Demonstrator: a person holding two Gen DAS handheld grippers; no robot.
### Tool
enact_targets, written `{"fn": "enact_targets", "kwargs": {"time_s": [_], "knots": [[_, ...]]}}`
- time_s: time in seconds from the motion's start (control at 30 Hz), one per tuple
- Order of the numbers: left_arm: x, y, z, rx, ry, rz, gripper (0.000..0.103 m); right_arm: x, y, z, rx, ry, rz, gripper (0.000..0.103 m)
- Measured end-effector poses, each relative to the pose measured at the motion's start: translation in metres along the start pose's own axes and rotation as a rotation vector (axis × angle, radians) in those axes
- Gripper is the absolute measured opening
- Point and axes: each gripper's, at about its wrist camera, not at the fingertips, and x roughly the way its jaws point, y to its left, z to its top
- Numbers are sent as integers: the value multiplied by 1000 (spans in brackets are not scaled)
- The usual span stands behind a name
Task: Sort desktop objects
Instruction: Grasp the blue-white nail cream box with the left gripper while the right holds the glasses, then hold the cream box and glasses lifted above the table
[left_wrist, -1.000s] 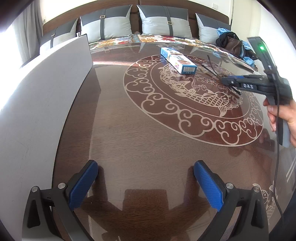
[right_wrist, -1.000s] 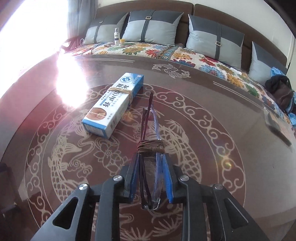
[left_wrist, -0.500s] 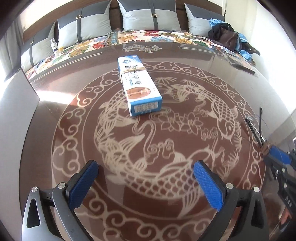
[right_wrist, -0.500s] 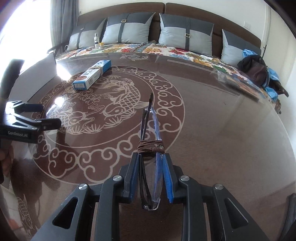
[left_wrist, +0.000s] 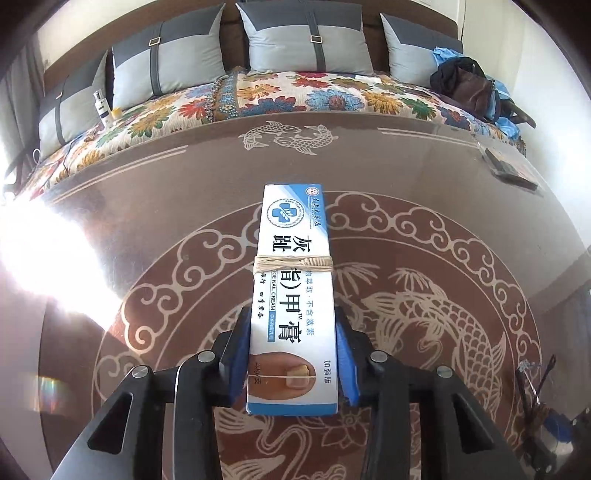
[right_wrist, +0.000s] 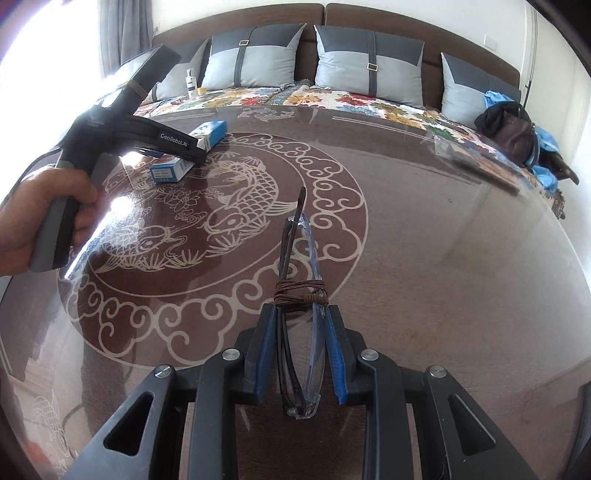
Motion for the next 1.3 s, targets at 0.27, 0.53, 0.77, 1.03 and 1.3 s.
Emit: {"fn": "enact_targets", "kwargs": {"time_s": [0.27, 0.53, 0.77, 1.03, 1.3], "knots": [[-82, 14, -127, -46, -25, 14, 41, -7, 23, -7, -59, -8, -10, 27], [-132, 38, -210, -105, -60, -3, 41, -28, 15, -44, 258, -6, 351, 27], [-130, 45, -215, -126, -55, -68, 87, -44, -11, -38, 340, 32, 236, 52], [-128, 40, -216, -104, -47, -41, 92, -30, 38, -22, -35, 112, 46, 77], [-123, 30, -215, -47, -22, 2, 100, -5, 35, -8, -19, 179, 46, 78]]}}
